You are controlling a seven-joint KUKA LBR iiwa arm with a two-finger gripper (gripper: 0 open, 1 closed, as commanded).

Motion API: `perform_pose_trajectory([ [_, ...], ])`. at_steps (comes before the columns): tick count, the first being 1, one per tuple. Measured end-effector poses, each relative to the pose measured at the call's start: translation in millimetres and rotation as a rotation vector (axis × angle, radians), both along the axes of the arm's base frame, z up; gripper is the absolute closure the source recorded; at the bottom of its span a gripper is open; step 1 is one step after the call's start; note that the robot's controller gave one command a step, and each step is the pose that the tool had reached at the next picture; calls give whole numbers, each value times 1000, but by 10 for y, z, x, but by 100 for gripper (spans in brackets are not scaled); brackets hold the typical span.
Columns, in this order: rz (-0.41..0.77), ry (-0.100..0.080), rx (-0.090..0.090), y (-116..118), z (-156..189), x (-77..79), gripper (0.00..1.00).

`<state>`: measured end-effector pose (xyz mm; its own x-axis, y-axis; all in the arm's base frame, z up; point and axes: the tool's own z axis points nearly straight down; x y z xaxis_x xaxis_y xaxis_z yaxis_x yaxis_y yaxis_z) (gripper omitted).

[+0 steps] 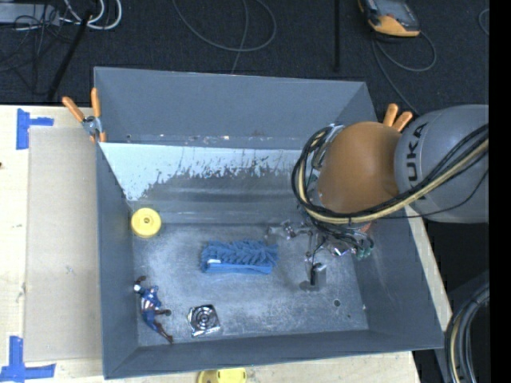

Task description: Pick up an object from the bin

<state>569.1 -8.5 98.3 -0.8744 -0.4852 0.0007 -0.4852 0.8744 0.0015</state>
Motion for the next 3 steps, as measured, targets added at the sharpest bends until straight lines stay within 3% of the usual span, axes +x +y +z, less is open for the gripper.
perform_pose_trajectory([
  [1,-166,-4,0,544,-159,375,0],
  [2,103,-3,1,568,-278,461,100],
  [3,102,-3,1,568,-278,461,0],
])
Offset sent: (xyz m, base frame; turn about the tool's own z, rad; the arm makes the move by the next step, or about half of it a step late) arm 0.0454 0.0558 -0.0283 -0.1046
